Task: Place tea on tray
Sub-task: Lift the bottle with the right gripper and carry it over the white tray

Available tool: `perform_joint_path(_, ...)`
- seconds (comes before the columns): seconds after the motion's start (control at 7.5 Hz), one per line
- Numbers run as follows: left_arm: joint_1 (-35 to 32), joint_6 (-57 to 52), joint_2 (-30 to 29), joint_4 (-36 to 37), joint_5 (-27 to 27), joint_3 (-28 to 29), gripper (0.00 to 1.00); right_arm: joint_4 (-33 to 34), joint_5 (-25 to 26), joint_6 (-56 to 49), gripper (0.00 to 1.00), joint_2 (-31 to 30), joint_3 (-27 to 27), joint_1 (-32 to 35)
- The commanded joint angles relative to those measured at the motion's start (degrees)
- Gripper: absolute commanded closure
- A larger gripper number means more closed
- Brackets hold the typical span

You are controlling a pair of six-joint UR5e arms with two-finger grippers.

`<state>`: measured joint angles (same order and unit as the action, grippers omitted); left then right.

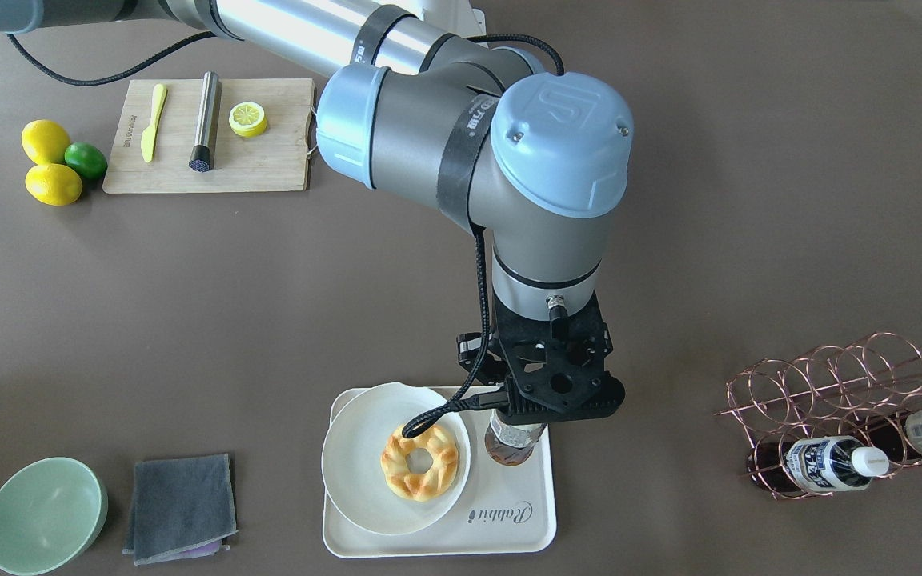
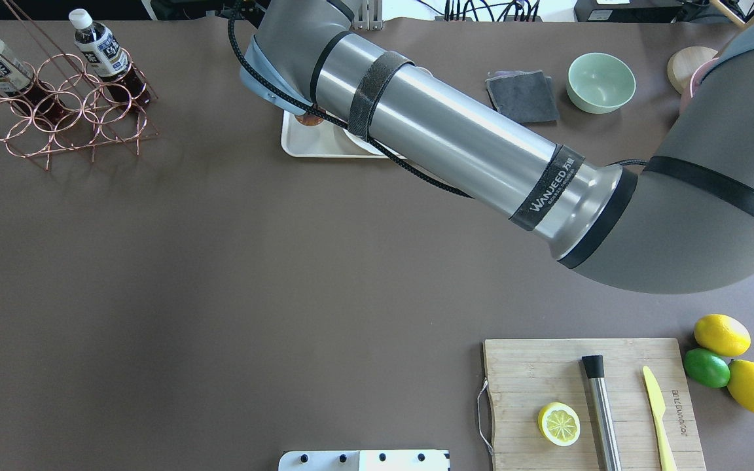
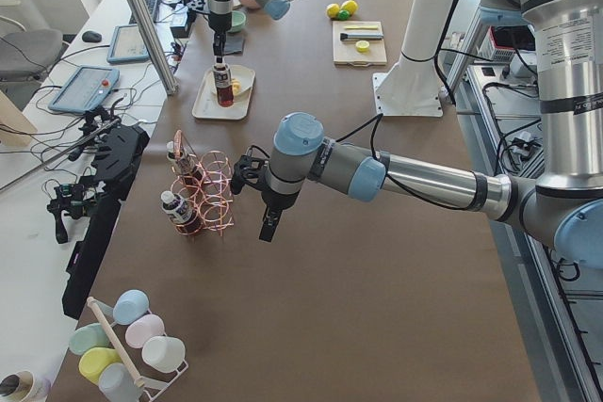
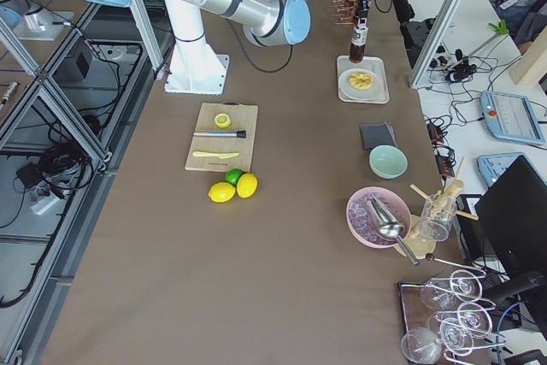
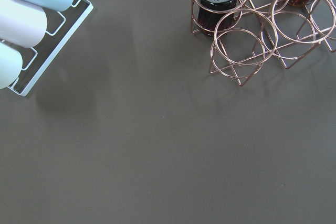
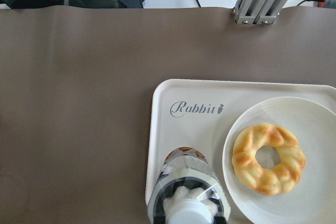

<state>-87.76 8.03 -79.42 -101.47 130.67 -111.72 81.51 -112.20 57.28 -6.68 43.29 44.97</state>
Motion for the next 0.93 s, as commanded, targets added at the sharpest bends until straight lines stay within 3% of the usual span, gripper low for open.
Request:
perform_joint_path(0.0,-0.7,0.0,0.1,0.0,0.0,0.1,0.03,-0.6,0.4,0.2,1.00,0.1,-1.2,-0.8)
perform_joint_path(0.27,-1.0,-0.1,0.2,0.0,0.0,0.3,0.03,-4.0,1.0,0.6,1.00,0.1,-3.2,-1.1)
perform_joint_path(0.4,-1.2,-0.1,0.3,-0.1,0.0,0.3,0.03,-4.0,1.0,0.6,0.79,0.1,-3.7,-1.2)
perform_joint_path(0.53,-2.2,-0.2,0.9,-0.1,0.0,0.0,0.03,-4.0,0.9,0.6,0.38,0.3,-3.7,-1.2)
perform_joint_path(0.8,-2.9,-0.1,2.1,-1.1,0.0,-0.4,0.03,-3.8,0.4,0.7,0.01,1.0,-3.5,-0.9)
